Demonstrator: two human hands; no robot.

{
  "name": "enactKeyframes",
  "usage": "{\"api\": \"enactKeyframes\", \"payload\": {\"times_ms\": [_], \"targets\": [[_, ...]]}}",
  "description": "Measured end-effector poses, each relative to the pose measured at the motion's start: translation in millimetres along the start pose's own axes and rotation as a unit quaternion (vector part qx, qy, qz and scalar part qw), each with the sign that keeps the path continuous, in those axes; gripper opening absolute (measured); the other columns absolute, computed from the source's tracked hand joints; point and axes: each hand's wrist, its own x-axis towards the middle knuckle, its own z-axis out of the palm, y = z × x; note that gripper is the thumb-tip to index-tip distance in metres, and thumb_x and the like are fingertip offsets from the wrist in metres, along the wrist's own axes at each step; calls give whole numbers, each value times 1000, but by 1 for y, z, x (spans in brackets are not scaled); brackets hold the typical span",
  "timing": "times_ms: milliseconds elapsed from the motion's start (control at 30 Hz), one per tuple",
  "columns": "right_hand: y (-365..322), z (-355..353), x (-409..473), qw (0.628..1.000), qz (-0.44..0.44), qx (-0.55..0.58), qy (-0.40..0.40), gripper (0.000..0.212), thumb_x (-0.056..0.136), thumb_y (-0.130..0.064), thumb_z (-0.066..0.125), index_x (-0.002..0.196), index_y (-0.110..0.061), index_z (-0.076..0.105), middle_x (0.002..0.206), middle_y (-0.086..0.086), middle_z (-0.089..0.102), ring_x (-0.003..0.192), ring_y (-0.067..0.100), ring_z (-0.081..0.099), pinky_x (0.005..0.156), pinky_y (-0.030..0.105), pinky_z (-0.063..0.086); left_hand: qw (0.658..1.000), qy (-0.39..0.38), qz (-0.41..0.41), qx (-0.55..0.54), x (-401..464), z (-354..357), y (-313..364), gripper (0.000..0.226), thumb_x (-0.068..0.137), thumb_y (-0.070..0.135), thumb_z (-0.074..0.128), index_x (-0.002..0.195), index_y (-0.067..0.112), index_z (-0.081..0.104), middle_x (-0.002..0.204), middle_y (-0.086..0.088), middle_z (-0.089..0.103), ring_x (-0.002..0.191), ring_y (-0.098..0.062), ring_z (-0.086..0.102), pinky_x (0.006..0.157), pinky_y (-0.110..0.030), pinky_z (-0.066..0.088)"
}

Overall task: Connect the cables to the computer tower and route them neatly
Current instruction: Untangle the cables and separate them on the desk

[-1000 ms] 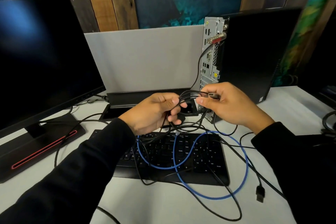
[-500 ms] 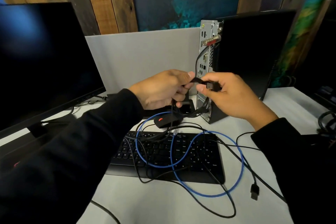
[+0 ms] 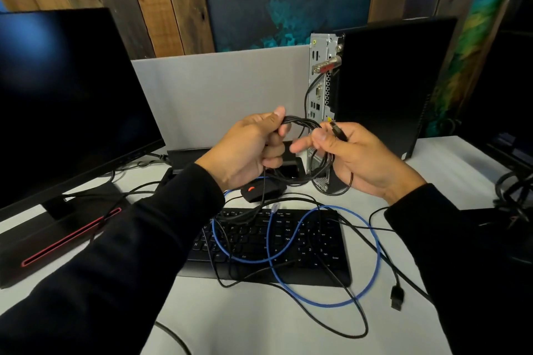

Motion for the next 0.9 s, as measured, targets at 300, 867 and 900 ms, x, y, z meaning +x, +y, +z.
{"api": "enactKeyframes", "payload": {"times_ms": [300, 867, 900], "targets": [[-11, 1, 1, 983, 44, 173, 45, 31, 104, -28, 49, 89, -2, 57, 50, -7, 29, 44, 9, 30, 60, 33, 50, 998, -67, -9, 6, -15, -18, 5, 32, 106, 23, 44, 84, 3, 57, 56, 4, 28, 45, -10, 30, 70, -31, 56], [27, -18, 6, 941, 107, -206, 248, 51, 105, -60, 34, 98, -29, 74, 74, -17, 54, 72, 7, 52, 67, 31, 45, 966, 190, 97, 148, 10, -39, -14, 51, 107, 30, 53, 62, 25, 28, 57, 4, 15, 46, -15, 12, 48, -27, 16], [32, -25, 7, 939, 102, -187, 271, 49, 105, -59, 38, 91, -25, 72, 62, -17, 46, 60, 8, 45, 59, 30, 38, 956, 218, 107, 164, 13, -45, -16, 53, 106, 30, 53, 59, 25, 29, 54, 7, 18, 44, -13, 14, 47, -24, 20]]}}
